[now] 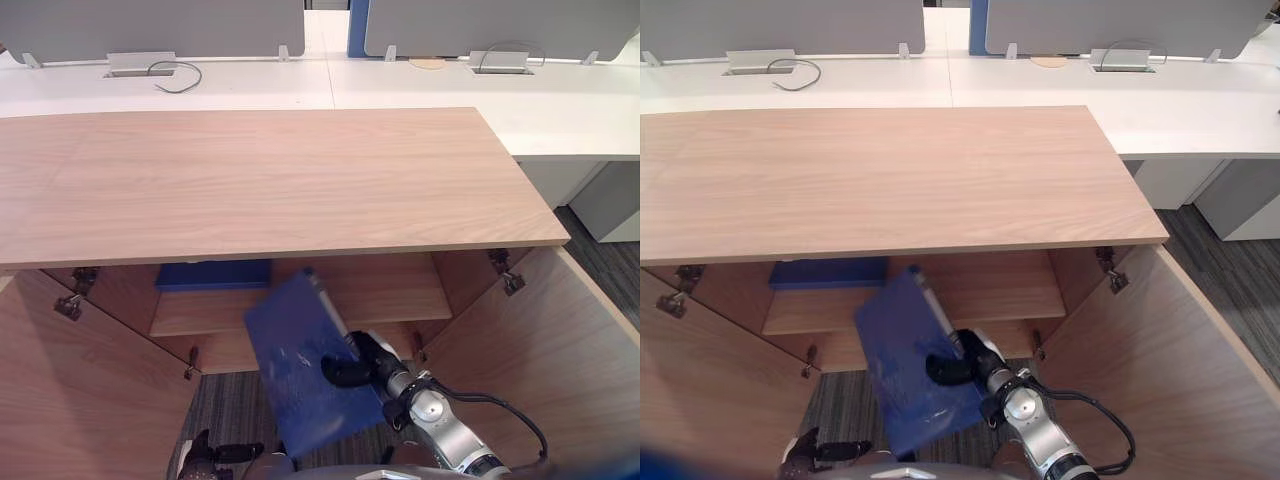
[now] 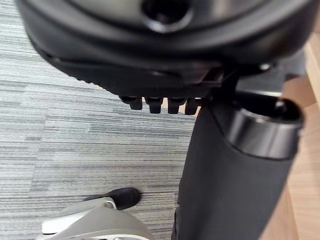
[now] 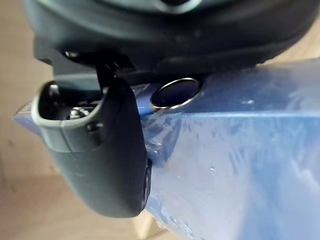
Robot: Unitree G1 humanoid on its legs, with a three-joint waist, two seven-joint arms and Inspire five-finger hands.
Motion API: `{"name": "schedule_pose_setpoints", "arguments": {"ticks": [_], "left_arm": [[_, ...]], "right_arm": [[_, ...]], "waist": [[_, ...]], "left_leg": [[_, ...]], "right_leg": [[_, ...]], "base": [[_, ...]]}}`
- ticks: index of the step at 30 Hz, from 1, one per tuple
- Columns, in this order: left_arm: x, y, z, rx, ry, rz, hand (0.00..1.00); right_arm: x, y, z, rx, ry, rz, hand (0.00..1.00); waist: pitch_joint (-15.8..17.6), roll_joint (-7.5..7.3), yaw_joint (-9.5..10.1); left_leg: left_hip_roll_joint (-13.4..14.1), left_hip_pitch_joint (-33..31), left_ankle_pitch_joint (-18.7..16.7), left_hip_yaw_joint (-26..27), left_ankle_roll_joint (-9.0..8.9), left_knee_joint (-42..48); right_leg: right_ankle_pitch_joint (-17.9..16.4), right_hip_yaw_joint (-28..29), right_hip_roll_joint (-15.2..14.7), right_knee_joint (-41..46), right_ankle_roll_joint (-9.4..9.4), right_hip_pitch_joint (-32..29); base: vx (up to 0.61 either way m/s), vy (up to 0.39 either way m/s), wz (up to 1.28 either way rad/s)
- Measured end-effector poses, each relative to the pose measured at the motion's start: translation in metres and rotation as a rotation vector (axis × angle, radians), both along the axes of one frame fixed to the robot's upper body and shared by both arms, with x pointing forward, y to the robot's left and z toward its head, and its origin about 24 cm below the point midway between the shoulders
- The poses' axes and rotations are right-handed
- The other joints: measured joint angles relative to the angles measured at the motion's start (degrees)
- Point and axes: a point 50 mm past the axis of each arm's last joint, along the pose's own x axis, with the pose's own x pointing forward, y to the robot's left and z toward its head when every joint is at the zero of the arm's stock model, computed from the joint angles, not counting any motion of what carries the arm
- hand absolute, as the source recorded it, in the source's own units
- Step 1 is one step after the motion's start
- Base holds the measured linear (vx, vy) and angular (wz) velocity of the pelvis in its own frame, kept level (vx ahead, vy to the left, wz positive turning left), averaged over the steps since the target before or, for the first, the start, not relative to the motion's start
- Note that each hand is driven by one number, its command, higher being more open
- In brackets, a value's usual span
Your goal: Walk over to the cabinet, pick up the folder, carry it to the office cabinet, place the folder inside the office cabinet, then close the office cabinet door
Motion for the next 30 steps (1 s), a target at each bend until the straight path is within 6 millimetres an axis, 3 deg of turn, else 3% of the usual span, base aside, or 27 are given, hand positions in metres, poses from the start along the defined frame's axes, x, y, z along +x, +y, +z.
{"name": "schedule_pose_setpoints", "arguments": {"ticks": [1,2,4,7,10,17,20,23,24,26,27,28,30], "left_arm": [[-0.004,0.0,-0.001,-0.004,0.0,0.011,1.0],[-0.013,-0.005,-0.004,-0.026,0.014,0.035,1.0],[-0.019,-0.01,-0.006,-0.045,0.012,0.065,1.0],[-0.026,-0.011,-0.007,-0.045,0.02,0.064,1.0],[-0.027,-0.012,-0.007,-0.044,0.024,0.06,1.0],[-0.027,-0.029,-0.01,-0.051,0.039,-0.004,1.0],[-0.026,-0.032,-0.01,-0.05,0.04,-0.021,1.0],[-0.012,-0.033,-0.007,-0.046,-0.004,-0.048,1.0],[0.002,-0.033,-0.004,-0.043,-0.048,-0.046,1.0],[0.037,-0.038,0.006,-0.043,-0.158,-0.057,1.0],[0.041,-0.04,0.007,-0.047,-0.185,-0.056,1.0],[0.05,-0.041,0.014,-0.055,-0.255,-0.05,1.0],[0.051,-0.045,0.019,-0.063,-0.303,-0.046,1.0]], "right_arm": [[0.002,-0.006,0.004,0.15,0.026,-0.093,0.0],[0.004,-0.011,0.009,0.273,0.037,-0.169,0.0],[0.01,-0.022,0.017,0.457,0.038,-0.291,0.0],[0.013,-0.041,0.026,0.689,0.001,-0.48,0.0],[0.01,-0.053,0.029,0.751,-0.034,-0.558,0.0],[0.01,-0.037,0.017,0.865,0.067,-0.698,0.0],[0.016,-0.034,0.007,0.868,0.132,-0.758,0.0],[0.039,-0.031,0.006,0.833,0.162,-0.812,0.0],[0.056,-0.031,0.016,0.83,0.133,-0.81,0.0],[0.097,-0.033,0.051,0.854,0.035,-0.809,0.0],[0.105,-0.033,0.06,0.869,0.014,-0.812,0.0],[0.122,-0.037,0.084,0.957,-0.052,-0.845,0.0],[0.13,-0.041,0.103,1.054,-0.11,-0.891,0.0]], "waist": [[-0.3,-1.05,0.04],[-1.13,0.71,0.23],[-1.35,2.21,0.11],[-1.81,3.31,0.0],[-2.0,3.72,-0.14],[-3.46,5.89,0.31],[-3.71,6.09,0.55],[-2.29,6.08,1.52],[-0.1,6.23,1.48],[5.54,8.08,1.48],[6.0,8.71,1.47],[7.61,9.59,2.18],[8.74,10.21,3.18]], "left_leg": [[-0.14,0.48,-1.05,-0.13,-1.45,0.85],[1.8,0.12,-1.47,-0.01,-2.28,1.06],[3.63,-0.08,-1.44,0.39,-3.04,0.81],[5.52,0.59,-1.56,0.82,-4.01,0.25],[5.84,1.69,-1.56,1.16,-4.27,-0.5],[5.44,1.99,-0.93,1.17,-4.29,-1.98],[5.06,1.85,-0.3,0.5,-4.28,-2.57],[4.38,-3.17,-0.56,-0.65,-3.75,2.31],[4.06,-6.51,-1.35,-1.64,-2.89,7.08],[3.38,-13.71,-5.43,-3.87,-1.6,19.26],[3.18,-15.71,-7.03,-4.63,-1.28,21.9],[2.12,-20.24,-10.8,-6.54,-0.36,28.95],[0.79,-22.99,-13.3,-8.19,-0.18,34.02]], "right_leg": [[1.72,0.59,0.46,-2.84,1.28,0.45],[2.37,0.41,2.54,-5.56,0.68,1.39],[3.25,0.51,4.96,-7.95,0.0,1.72],[3.68,0.49,7.51,-10.28,-0.56,2.92],[3.75,0.5,8.11,-11.34,-0.49,4.06],[7.73,0.01,9.3,-19.21,0.42,7.29],[9.07,-0.59,9.4,-21.41,0.54,8.25],[8.73,-0.93,7.08,-17.12,0.31,4.16],[7.86,-1.05,5.53,-13.08,0.15,1.71],[3.06,-1.96,1.54,-1.36,0.35,-3.34],[1.45,-2.31,0.32,1.93,0.57,-4.94],[-2.96,-3.69,-3.84,11.11,1.13,-8.23],[-6.03,-4.76,-7.21,16.5,2.07,-9.34]], "base": [[0.11,-0.217,-0.14],[0.13,-0.208,-0.2],[0.11,-0.168,-0.24],[0.11,-0.132,-0.15],[0.07,-0.032,-0.05],[0.03,0.023,0.0],[-0.02,0.027,0.1],[-0.12,0.046,0.15],[-0.2,0.034,0.35],[-0.28,0.032,0.58],[-0.32,0.046,0.96],[-0.25,0.028,0.91],[-0.24,0.024,0.86]]}}
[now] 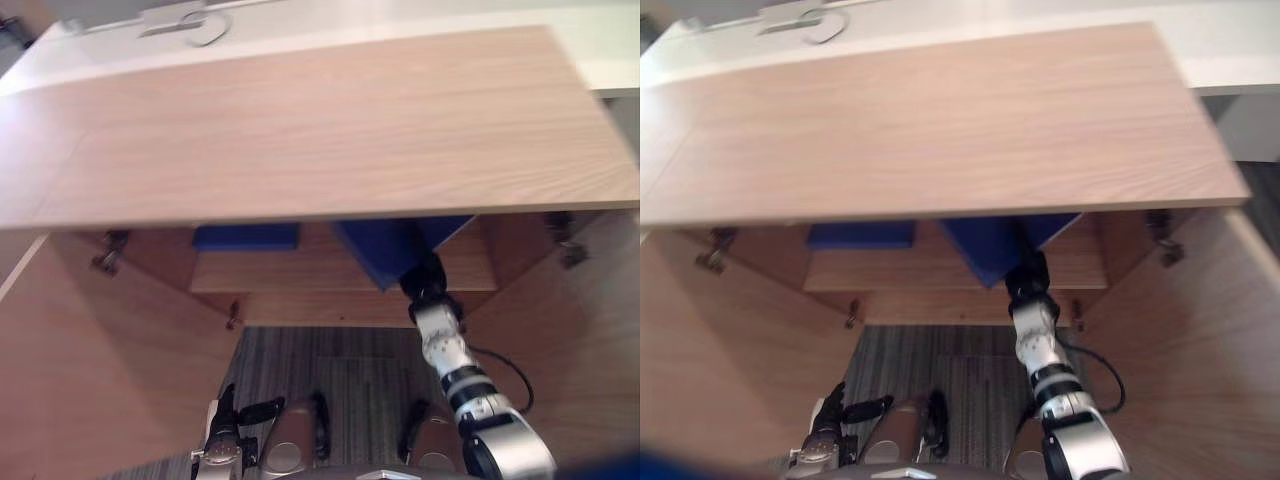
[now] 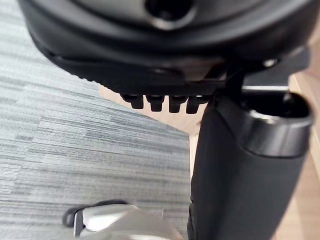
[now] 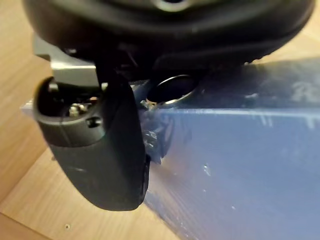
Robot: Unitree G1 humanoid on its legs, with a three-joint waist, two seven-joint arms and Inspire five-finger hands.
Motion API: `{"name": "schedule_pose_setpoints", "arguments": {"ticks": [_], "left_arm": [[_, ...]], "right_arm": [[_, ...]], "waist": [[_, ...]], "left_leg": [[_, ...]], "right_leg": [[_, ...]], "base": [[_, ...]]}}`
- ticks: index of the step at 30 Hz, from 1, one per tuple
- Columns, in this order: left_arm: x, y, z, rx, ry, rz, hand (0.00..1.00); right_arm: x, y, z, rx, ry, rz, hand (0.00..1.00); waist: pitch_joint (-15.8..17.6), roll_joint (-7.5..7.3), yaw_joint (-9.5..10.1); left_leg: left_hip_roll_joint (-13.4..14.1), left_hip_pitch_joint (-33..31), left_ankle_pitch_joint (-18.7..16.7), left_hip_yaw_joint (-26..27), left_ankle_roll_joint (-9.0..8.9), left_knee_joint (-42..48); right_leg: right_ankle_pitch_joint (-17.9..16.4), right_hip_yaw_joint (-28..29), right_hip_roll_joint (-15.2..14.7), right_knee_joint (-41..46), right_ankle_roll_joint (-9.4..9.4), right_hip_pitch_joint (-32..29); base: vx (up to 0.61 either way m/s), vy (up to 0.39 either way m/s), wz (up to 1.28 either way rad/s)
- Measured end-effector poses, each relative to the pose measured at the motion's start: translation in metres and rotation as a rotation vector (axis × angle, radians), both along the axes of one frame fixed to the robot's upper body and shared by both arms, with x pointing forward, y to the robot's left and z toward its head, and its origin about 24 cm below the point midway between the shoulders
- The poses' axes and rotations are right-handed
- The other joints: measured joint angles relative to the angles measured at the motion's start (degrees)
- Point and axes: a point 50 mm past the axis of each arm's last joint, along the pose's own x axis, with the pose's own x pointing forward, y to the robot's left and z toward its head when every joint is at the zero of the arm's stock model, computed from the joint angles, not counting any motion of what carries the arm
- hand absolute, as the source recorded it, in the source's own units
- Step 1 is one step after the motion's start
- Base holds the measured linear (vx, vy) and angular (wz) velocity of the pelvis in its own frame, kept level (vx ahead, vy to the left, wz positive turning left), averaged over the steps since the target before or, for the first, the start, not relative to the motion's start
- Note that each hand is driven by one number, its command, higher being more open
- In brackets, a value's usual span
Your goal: Walk over to the cabinet, pick up the folder, carry it to the office cabinet, place the folder inside the office cabinet, then close the office cabinet door
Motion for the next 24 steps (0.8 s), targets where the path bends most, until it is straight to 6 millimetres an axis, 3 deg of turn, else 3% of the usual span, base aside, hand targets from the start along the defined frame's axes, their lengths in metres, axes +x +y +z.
{"name": "schedule_pose_setpoints", "arguments": {"ticks": [3,5,10,17,18,24], "left_arm": [[-0.014,-0.005,-0.002,-0.017,0.008,-0.023,1.0],[-0.036,-0.009,-0.009,-0.043,0.081,-0.011,1.0],[-0.066,-0.015,-0.018,-0.074,0.18,0.002,1.0],[-0.053,-0.013,-0.016,-0.056,0.155,-0.026,1.0],[-0.052,-0.013,-0.016,-0.054,0.152,-0.026,1.0],[-0.05,-0.013,-0.016,-0.053,0.151,-0.033,1.0]], "right_arm": [[0.008,0.003,0.031,0.139,-0.107,-0.093,0.0],[0.012,0.006,0.053,0.212,-0.161,-0.137,0.0],[0.011,-0.012,0.055,0.24,-0.128,-0.24,0.0],[0.02,-0.043,0.057,0.165,-0.087,-0.318,0.0],[0.022,-0.047,0.059,0.163,-0.084,-0.325,1.0],[0.031,-0.051,0.066,0.15,-0.072,-0.308,1.0]], "waist": [[0.74,1.23,0.86],[1.1,1.84,1.05],[1.25,2.04,1.58],[1.73,2.65,1.52],[1.74,2.67,1.55],[1.75,2.73,1.72]], "left_leg": [[-1.6,-4.12,-1.08,-0.55,0.6,4.76],[-2.39,-7.71,-1.97,-0.44,1.43,8.31],[-3.33,-10.36,-5.76,-0.14,2.29,15.12],[-4.2,-12.4,-10.44,0.52,3.49,23.31],[-4.22,-12.63,-10.81,0.52,3.65,23.9],[-4.12,-14.34,-12.15,0.37,3.54,26.77]], "right_leg": [[-1.84,-1.27,-4.22,5.36,1.19,-2.34],[-2.77,-1.42,-6.78,8.67,1.6,-4.68],[-4.75,-0.3,-9.49,13.78,2.77,-5.8],[-7.96,2.81,-12.48,20.44,4.71,-7.76],[-8.26,2.94,-12.6,20.94,4.78,-7.9],[-9.51,3.75,-13.08,23.5,4.84,-9.46]], "base": [[-0.13,0.041,0.57],[-0.09,0.045,0.39],[0.02,0.056,0.14],[0.05,0.049,0.03],[0.04,0.04,0.02],[0.01,0.01,0.01]]}}
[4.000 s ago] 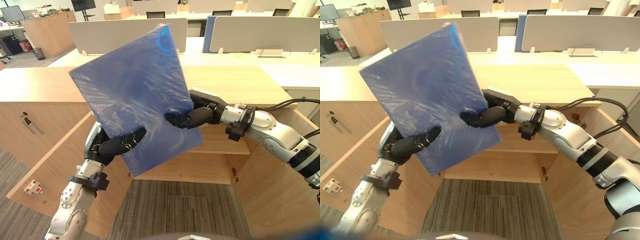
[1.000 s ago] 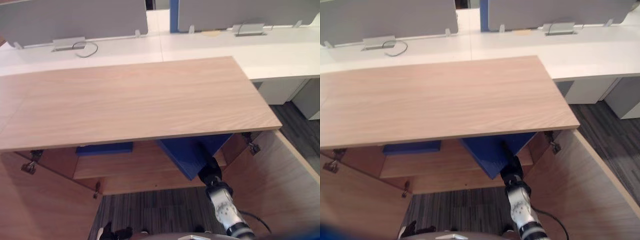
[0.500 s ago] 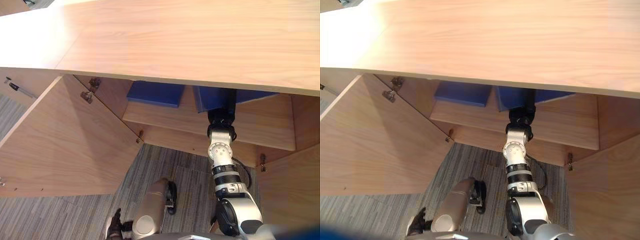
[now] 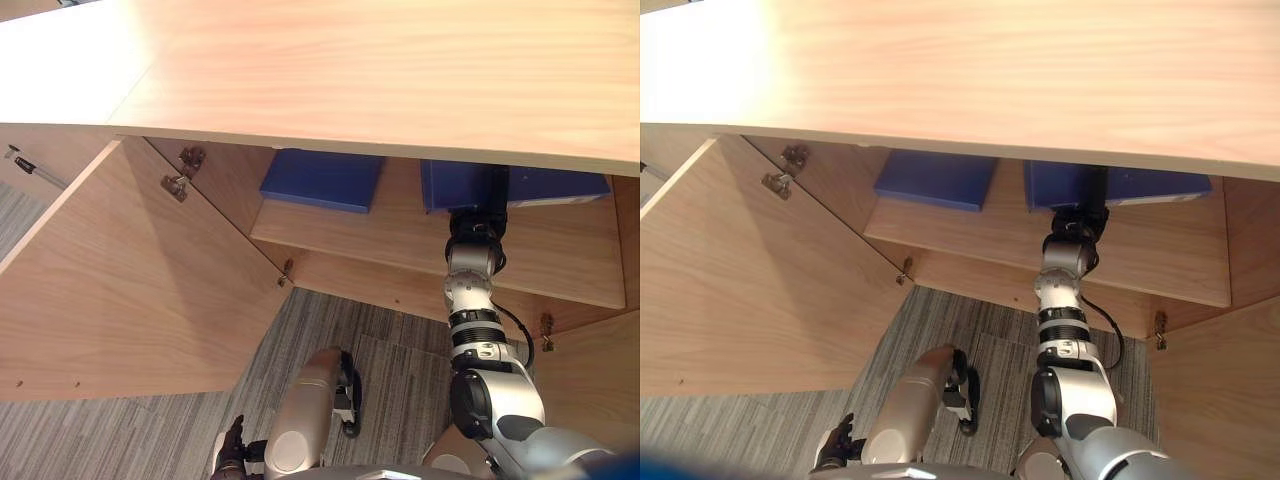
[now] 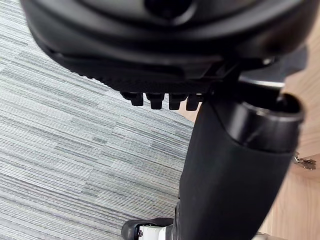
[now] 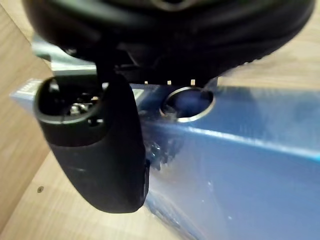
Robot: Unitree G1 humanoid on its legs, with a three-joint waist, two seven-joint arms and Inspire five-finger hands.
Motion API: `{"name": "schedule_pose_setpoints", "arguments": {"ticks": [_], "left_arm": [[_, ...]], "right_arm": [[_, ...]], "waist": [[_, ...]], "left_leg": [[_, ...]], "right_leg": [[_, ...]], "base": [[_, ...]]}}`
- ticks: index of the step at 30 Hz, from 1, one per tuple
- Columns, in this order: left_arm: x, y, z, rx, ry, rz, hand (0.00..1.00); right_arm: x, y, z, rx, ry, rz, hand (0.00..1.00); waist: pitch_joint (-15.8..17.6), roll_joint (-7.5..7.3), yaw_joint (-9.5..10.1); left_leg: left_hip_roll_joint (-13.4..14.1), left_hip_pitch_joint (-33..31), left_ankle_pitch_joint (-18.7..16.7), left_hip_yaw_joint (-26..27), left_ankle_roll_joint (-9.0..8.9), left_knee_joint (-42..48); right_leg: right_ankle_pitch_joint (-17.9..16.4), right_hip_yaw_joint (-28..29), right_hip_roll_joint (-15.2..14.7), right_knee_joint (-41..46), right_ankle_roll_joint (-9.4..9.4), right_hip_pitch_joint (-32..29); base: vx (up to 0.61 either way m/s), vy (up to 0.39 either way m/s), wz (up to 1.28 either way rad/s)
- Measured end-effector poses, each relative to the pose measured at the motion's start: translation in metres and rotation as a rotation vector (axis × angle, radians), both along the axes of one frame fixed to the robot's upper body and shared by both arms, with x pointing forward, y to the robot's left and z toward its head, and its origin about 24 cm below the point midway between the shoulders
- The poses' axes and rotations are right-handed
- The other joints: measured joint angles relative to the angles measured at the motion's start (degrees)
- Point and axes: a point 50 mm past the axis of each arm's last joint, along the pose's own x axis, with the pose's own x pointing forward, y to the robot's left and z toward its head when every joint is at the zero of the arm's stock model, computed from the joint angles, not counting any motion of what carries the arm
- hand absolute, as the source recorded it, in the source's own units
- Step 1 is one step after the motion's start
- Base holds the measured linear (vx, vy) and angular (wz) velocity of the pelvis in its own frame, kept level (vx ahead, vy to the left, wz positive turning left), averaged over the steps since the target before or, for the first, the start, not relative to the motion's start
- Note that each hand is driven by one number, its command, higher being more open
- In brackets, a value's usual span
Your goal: Walk over to the cabinet, pick up the folder, carry it to the office cabinet, place the folder inside the office cabinet, then close the office cabinet door
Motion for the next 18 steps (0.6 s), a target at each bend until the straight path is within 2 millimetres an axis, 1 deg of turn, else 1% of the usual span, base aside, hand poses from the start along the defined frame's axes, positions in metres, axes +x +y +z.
{"name": "schedule_pose_setpoints", "arguments": {"ticks": [5,7,9,10,12,13,15,16,18], "left_arm": [[0.002,0.0,0.0,0.003,-0.001,-0.017,1.0],[0.002,0.0,0.0,0.004,0.0,-0.021,1.0],[0.002,0.001,0.0,0.009,0.002,-0.048,1.0],[0.002,0.001,0.0,0.008,0.003,-0.052,1.0],[0.002,0.001,0.0,0.004,0.004,-0.07,1.0],[0.002,0.001,0.0,0.003,0.005,-0.077,1.0],[0.002,0.0,0.0,-0.007,0.008,-0.106,1.0],[0.002,0.0,0.0,-0.013,0.008,-0.11,1.0],[0.002,0.001,0.0,-0.021,0.01,-0.138,1.0]], "right_arm": [[0.007,-0.005,0.007,-0.053,0.009,0.045,1.0],[0.008,-0.007,0.008,-0.137,0.023,0.069,1.0],[0.013,-0.006,0.01,-0.305,0.07,0.138,1.0],[0.014,-0.005,0.009,-0.338,0.082,0.155,1.0],[0.018,0.0,0.003,-0.461,0.133,0.236,1.0],[0.018,0.001,0.001,-0.489,0.144,0.258,1.0],[0.019,0.008,-0.013,-0.566,0.19,0.363,1.0],[0.019,0.01,-0.017,-0.588,0.205,0.39,1.0],[0.015,0.013,-0.039,-0.648,0.296,0.492,1.0]], "waist": [[-0.01,0.02,0.01],[-0.01,0.02,-0.18],[-0.01,0.01,-0.51],[-0.01,0.01,-0.66],[-0.01,0.0,-0.91],[-0.01,0.0,-1.03],[-0.04,-0.04,-1.18],[-0.04,-0.05,-1.21],[-0.1,-0.2,-1.36]], "left_leg": [[0.27,0.07,-0.15,0.13,0.11,0.25],[0.41,0.22,-0.17,0.21,0.14,0.24],[0.77,0.44,-0.16,0.38,0.14,0.12],[0.82,0.66,-0.15,0.38,0.15,0.02],[1.11,1.89,-0.15,0.53,0.14,-0.55],[1.12,2.21,-0.15,0.53,0.14,-0.73],[1.38,3.57,-0.12,0.64,0.11,-1.87],[1.53,3.87,-0.11,0.7,0.09,-2.15],[1.68,4.99,-0.02,0.58,-0.08,-3.16]], "right_leg": [[-0.08,0.1,0.23,0.09,-0.05,0.08],[-0.08,0.08,0.32,0.04,-0.07,0.23],[-0.04,-0.08,0.68,-0.2,-0.22,0.51],[-0.04,-0.18,0.74,-0.31,-0.25,0.75],[0.0,-0.19,1.06,-0.85,-0.31,1.74],[0.0,-0.29,1.09,-0.99,-0.31,2.12],[0.22,-0.56,1.54,-2.16,-0.38,3.29],[0.31,-0.65,1.65,-2.48,-0.41,3.6],[0.44,-1.53,1.94,-3.74,-0.38,5.14]], "base": [[0.0,0.0,0.0],[0.0,0.0,0.0],[0.01,-0.004,-0.02],[0.03,-0.015,-0.04],[0.03,-0.02,-0.06],[0.02,-0.024,-0.05],[0.02,-0.026,-0.07],[0.03,-0.021,-0.06],[0.05,-0.022,0.0]]}}
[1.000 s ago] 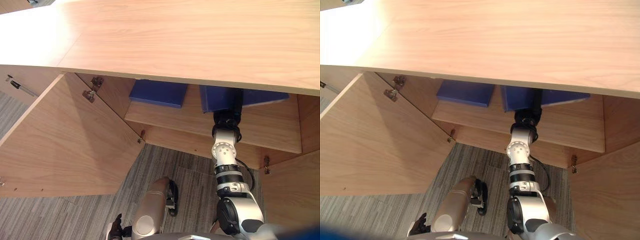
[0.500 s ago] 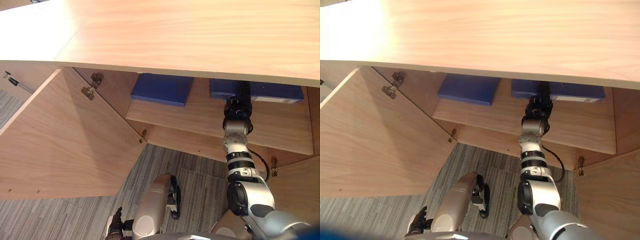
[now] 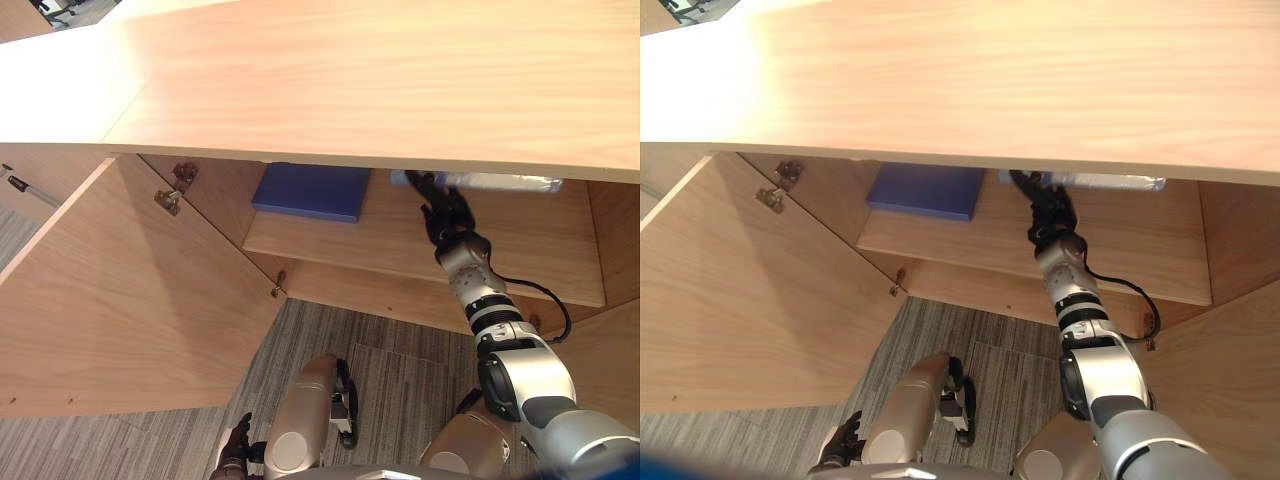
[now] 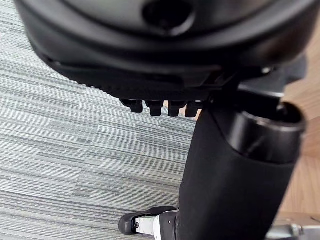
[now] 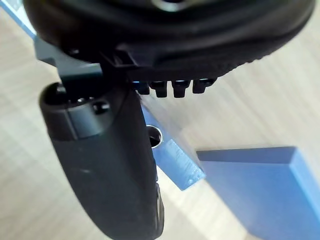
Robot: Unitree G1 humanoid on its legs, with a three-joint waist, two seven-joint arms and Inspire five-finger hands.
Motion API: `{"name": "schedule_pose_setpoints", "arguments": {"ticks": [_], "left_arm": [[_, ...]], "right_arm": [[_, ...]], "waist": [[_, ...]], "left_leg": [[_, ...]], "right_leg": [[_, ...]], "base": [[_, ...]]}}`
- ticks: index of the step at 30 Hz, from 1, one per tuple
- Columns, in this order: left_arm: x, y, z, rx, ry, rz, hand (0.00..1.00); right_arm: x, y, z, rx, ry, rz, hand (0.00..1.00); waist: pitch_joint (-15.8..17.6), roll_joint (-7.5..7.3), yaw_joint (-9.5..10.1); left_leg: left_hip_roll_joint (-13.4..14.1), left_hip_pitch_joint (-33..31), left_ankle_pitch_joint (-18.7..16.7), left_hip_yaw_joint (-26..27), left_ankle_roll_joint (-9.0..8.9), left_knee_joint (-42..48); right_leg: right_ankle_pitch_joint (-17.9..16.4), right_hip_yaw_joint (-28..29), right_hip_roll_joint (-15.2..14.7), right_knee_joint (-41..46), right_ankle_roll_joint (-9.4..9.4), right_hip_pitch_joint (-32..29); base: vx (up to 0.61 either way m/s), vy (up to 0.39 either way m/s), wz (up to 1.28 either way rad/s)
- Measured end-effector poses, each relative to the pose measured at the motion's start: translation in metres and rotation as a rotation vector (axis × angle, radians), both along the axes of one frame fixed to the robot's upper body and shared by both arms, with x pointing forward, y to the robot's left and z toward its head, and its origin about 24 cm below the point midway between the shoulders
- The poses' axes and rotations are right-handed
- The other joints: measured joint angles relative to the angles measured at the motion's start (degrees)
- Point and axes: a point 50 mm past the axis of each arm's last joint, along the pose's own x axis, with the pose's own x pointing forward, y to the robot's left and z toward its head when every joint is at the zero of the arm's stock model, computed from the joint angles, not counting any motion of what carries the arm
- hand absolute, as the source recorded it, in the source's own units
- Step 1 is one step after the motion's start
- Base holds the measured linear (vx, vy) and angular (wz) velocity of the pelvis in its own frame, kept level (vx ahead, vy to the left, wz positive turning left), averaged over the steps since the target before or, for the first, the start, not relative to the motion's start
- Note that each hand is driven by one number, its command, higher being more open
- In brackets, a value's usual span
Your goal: Walk over to the cabinet, pick up the folder, carry it to the office cabinet, place the folder inside the office cabinet, then close the office cabinet door
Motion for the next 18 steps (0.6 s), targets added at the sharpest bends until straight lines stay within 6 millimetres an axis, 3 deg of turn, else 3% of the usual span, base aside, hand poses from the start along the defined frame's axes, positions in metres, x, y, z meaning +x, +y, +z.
{"name": "schedule_pose_setpoints", "arguments": {"ticks": [3,7,14,18], "left_arm": [[0.001,0.0,0.0,-0.005,0.002,-0.041,1.0],[0.002,0.002,0.001,-0.013,0.003,-0.086,1.0],[0.002,0.005,0.008,-0.008,0.014,-0.245,1.0],[0.0,0.004,0.008,-0.02,0.032,-0.273,1.0]], "right_arm": [[-0.006,0.0,-0.021,-0.094,0.106,0.073,1.0],[-0.012,-0.022,-0.031,-0.323,0.184,0.148,1.0],[-0.056,-0.065,-0.082,-0.183,0.325,0.017,1.0],[-0.07,-0.085,-0.089,-0.284,0.382,0.03,1.0]], "waist": [[-0.08,-0.22,-0.02],[-0.32,-0.8,-0.03],[-1.33,-2.65,0.73],[-1.62,-2.64,0.79]], "left_leg": [[-0.09,0.65,0.19,-0.27,-0.24,-0.93],[-0.05,3.1,0.56,-0.11,-0.68,-2.48],[0.07,5.65,1.53,0.29,-1.89,-5.21],[0.35,5.63,1.53,0.74,-1.89,-5.3]], "right_leg": [[0.08,-0.94,0.03,-0.9,0.02,1.15],[0.13,-2.44,-0.02,-2.51,0.12,4.32],[0.44,-4.59,0.09,-5.02,0.33,7.98],[1.14,-4.37,0.41,-5.6,0.35,7.91]], "base": [[0.06,-0.027,0.06],[0.06,-0.028,0.09],[0.01,-0.032,0.08],[-0.02,0.004,-0.03]]}}
